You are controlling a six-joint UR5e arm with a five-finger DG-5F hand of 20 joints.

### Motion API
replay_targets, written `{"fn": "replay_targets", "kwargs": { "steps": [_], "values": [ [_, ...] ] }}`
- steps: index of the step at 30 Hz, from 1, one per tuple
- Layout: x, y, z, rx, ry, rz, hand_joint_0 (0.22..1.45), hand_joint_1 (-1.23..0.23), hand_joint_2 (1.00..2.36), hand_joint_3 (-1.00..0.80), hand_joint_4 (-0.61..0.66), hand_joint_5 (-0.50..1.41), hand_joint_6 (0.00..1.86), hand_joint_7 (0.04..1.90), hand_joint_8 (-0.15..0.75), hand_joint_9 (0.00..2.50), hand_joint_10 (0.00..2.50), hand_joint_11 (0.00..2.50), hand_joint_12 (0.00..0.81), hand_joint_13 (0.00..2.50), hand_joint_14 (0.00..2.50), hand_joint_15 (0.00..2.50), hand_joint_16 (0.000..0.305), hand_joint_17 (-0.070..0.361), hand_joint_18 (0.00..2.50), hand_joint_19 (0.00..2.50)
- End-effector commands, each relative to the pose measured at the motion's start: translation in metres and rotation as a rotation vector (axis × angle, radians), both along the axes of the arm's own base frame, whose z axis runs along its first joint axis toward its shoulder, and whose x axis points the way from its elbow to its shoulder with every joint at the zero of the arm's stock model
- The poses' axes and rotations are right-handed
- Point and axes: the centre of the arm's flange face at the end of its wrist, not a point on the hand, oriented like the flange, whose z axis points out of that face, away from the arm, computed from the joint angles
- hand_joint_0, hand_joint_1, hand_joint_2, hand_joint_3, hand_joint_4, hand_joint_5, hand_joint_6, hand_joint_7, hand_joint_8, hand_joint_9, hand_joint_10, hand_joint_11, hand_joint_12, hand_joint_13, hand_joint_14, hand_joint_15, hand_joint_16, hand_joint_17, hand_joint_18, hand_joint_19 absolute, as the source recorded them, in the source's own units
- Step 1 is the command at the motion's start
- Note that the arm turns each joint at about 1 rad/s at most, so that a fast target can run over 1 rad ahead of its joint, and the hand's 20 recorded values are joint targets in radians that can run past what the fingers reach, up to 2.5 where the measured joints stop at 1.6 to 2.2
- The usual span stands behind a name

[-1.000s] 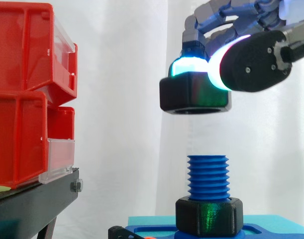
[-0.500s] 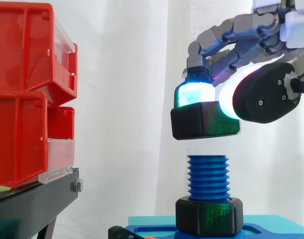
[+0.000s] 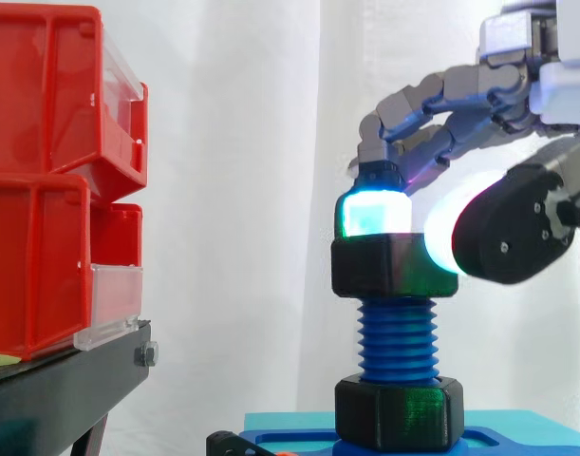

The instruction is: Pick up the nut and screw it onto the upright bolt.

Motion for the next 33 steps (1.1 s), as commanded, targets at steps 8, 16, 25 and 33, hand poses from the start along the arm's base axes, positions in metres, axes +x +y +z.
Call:
{"fn": "replay_targets", "kwargs": {
  "steps": [8,16,25,33],
  "values": [
    [0.000,-0.004,-0.004,0.000,-0.002,0.011,0.56,-0.60,1.00,-0.46,0.26,-0.15,0.50,1.20,0.282,0.51,0.00,0.10,0.328,0.44,0.00,0.00,0.036,0.081,0.18,0.00],
    [0.001,-0.011,-0.004,-0.002,-0.002,0.024,0.56,-0.60,1.00,-0.46,0.26,-0.15,0.50,1.20,0.282,0.52,0.00,0.10,0.328,0.45,0.00,0.00,0.036,0.081,0.19,0.00],
    [0.000,-0.014,-0.008,0.000,-0.003,0.024,0.56,-0.60,1.00,-0.46,0.27,-0.14,0.50,1.20,0.284,0.52,0.00,0.11,0.326,0.46,0.00,0.00,0.036,0.080,0.21,0.00],
    [0.000,-0.013,-0.008,0.000,-0.003,0.025,0.56,-0.60,1.00,-0.46,0.26,-0.14,0.50,1.20,0.282,0.53,0.00,0.11,0.324,0.47,0.00,0.00,0.036,0.081,0.22,0.00]
  ]
}}
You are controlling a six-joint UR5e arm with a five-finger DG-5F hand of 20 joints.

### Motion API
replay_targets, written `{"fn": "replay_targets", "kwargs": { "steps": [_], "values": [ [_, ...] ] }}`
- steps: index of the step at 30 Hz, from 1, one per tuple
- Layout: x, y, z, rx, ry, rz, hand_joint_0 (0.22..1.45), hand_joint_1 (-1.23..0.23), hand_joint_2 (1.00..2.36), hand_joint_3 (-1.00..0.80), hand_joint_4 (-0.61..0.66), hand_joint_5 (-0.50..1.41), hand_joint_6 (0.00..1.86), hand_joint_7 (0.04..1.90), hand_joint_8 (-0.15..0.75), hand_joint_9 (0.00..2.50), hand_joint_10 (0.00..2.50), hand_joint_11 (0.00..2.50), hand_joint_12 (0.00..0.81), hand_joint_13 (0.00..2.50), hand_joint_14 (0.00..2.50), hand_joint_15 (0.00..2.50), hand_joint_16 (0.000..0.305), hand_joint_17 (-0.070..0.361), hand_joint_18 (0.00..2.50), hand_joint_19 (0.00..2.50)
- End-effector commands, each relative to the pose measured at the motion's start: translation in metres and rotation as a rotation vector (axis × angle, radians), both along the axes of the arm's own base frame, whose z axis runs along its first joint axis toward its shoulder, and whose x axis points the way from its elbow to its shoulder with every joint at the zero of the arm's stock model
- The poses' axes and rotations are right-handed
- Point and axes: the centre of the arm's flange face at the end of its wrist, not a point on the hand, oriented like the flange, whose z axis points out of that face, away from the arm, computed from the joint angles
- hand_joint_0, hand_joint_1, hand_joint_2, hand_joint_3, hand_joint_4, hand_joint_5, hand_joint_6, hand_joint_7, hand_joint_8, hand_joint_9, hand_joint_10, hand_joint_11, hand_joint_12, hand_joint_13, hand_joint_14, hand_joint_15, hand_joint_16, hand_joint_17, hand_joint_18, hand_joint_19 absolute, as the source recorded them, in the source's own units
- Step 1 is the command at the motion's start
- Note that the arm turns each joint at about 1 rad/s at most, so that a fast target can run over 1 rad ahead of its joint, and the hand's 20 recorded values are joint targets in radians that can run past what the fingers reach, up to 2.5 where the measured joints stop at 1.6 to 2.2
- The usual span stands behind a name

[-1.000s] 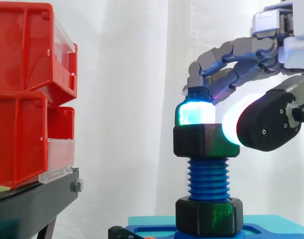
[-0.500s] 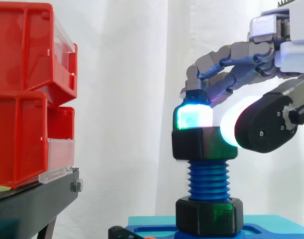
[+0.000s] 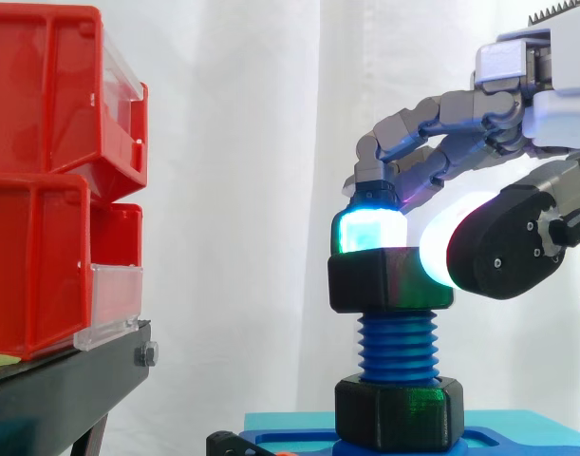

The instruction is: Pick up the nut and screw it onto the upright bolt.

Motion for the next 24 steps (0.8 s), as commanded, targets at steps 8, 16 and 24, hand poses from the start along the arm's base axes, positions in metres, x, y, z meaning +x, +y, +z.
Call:
{"fn": "replay_targets", "kwargs": {
  "steps": [8,16,24],
  "values": [
    [0.0000,-0.0001,-0.0013,-0.002,0.005,0.007,0.56,-0.60,1.00,-0.47,0.26,-0.14,0.50,1.20,0.281,0.53,0.00,0.11,0.325,0.48,0.00,0.00,0.036,0.081,0.22,0.00],
    [0.0001,0.0016,-0.0016,-0.005,0.008,0.026,0.56,-0.60,1.00,-0.47,0.25,-0.14,0.50,1.20,0.279,0.53,0.00,0.11,0.323,0.48,0.00,0.00,0.036,0.081,0.22,0.00],
    [0.0002,-0.0010,-0.0025,-0.007,0.013,0.039,0.56,-0.60,1.00,-0.47,0.26,-0.14,0.50,1.20,0.279,0.53,0.00,0.12,0.324,0.48,0.00,0.00,0.036,0.081,0.22,0.00]
  ]
}}
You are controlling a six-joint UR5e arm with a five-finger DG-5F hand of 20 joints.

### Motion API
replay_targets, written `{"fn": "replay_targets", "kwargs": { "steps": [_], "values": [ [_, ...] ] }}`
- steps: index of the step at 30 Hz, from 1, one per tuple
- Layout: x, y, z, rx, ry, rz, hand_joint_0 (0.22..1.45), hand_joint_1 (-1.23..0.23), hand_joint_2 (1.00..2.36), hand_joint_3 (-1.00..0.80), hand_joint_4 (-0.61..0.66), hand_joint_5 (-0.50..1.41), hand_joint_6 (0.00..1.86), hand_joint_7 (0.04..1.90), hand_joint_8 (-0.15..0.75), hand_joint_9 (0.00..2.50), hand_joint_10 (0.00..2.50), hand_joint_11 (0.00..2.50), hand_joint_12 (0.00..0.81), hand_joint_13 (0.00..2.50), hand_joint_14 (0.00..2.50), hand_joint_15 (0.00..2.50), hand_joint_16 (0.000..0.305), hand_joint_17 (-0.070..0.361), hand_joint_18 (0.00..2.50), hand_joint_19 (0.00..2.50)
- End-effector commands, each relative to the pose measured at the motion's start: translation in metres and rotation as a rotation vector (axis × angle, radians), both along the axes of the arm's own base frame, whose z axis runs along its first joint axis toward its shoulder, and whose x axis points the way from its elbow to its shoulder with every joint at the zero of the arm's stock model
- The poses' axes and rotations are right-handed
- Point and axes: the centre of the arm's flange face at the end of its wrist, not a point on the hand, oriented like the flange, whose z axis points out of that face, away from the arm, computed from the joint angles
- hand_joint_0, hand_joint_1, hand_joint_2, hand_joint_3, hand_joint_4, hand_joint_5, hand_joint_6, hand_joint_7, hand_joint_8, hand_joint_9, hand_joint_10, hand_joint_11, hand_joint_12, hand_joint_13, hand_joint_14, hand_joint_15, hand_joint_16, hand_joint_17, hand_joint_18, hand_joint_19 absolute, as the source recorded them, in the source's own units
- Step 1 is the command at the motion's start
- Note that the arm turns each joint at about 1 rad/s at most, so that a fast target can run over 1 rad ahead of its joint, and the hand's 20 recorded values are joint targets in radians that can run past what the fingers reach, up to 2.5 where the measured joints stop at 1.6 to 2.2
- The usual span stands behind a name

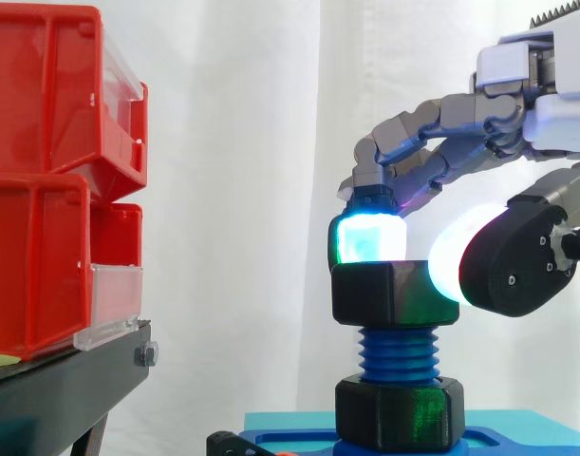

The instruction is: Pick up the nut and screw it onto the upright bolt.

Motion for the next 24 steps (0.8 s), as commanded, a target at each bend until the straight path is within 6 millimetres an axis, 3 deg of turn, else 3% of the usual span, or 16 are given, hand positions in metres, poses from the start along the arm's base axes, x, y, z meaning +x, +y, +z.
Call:
{"fn": "replay_targets", "kwargs": {
  "steps": [1,14,24],
  "values": [
    [0.000,0.000,0.000,0.001,0.000,0.004,0.56,-0.60,1.00,-0.47,0.26,-0.14,0.50,1.20,0.278,0.53,0.00,0.11,0.324,0.48,0.00,0.00,0.036,0.081,0.22,0.00],
    [0.000,-0.010,0.000,-0.003,0.008,0.010,0.52,-0.56,1.00,-0.50,0.26,-0.15,0.50,1.14,0.284,0.52,0.00,0.11,0.334,0.47,0.00,0.00,0.038,0.085,0.22,0.00],
    [0.000,-0.015,-0.001,-0.004,0.012,0.021,0.44,-0.46,1.00,-0.50,0.26,-0.19,0.50,0.90,0.295,0.44,0.00,0.01,0.376,0.40,0.00,0.00,0.047,0.105,0.14,0.00]
  ]
}}
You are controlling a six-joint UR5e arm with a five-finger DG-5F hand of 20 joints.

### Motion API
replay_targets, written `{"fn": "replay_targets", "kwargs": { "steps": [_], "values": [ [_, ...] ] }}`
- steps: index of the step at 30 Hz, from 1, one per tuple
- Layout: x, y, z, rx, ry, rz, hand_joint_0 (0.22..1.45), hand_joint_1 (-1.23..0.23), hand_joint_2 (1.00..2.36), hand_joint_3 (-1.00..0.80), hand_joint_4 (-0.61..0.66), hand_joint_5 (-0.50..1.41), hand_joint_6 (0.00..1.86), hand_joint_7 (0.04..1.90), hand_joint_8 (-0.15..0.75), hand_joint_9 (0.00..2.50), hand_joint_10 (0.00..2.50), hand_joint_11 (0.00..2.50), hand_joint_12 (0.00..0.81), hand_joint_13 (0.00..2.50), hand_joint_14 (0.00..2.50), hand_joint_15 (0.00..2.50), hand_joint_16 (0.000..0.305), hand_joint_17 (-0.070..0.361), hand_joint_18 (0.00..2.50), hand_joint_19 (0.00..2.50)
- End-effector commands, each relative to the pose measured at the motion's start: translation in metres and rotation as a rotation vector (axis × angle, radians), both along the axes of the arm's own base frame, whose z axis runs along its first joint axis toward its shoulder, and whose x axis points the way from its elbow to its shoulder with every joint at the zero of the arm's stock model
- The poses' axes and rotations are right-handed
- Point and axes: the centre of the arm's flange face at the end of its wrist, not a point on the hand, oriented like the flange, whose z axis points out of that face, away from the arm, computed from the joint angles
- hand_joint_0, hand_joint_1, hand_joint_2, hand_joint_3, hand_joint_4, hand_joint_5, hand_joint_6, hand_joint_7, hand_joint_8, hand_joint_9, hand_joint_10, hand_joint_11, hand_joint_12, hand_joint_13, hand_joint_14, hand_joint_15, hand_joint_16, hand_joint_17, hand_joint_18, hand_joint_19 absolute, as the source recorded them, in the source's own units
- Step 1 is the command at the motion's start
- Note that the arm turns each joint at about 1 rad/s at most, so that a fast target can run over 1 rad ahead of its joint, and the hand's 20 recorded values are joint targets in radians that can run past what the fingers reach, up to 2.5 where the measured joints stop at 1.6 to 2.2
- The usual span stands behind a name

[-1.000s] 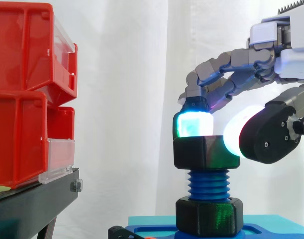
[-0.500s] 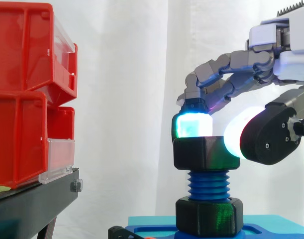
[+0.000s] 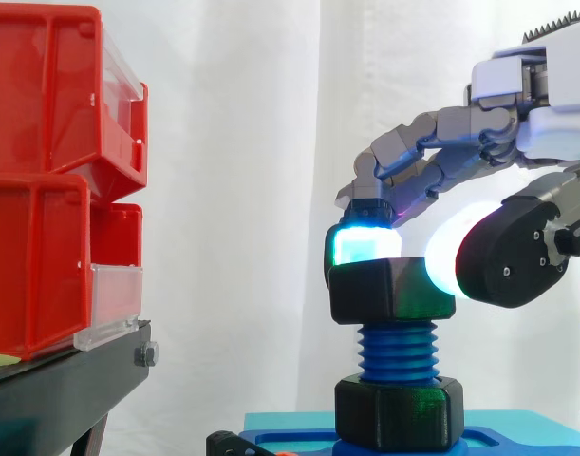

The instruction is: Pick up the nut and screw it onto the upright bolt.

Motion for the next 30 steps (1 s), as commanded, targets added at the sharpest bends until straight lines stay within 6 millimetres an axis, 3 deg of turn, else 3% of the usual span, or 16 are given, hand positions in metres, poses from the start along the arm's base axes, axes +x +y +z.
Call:
{"fn": "replay_targets", "kwargs": {
  "steps": [1,11,17,22,30],
  "values": [
    [0.000,-0.001,0.000,0.000,0.000,0.005,0.44,-0.45,1.00,-0.50,0.25,-0.20,0.50,0.86,0.295,0.42,0.00,0.00,0.379,0.39,0.00,0.00,0.048,0.107,0.13,0.00],
    [-0.001,-0.006,-0.001,-0.006,0.018,0.009,0.39,-0.45,1.00,-0.50,0.20,-0.24,0.50,0.67,0.282,0.29,0.00,0.00,0.405,0.28,0.00,0.00,0.054,0.122,0.00,0.00],
    [0.001,-0.008,0.004,-0.002,0.006,0.022,0.36,-0.37,1.00,-0.50,0.18,-0.25,0.50,0.61,0.271,0.17,0.00,0.00,0.421,0.16,0.00,0.00,0.059,0.133,0.00,0.00],
    [0.006,-0.009,0.015,-0.001,-0.011,0.034,0.35,-0.22,1.00,-0.50,0.15,-0.27,0.50,0.61,0.252,0.02,0.00,0.00,0.431,0.03,0.00,0.00,0.061,0.136,0.00,0.00],
    [0.011,-0.003,0.027,0.005,-0.043,0.064,0.38,0.00,1.00,-0.50,0.14,-0.27,0.50,0.61,0.239,0.00,0.00,0.00,0.420,0.00,0.00,0.00,0.058,0.131,0.00,0.00]
  ]
}}
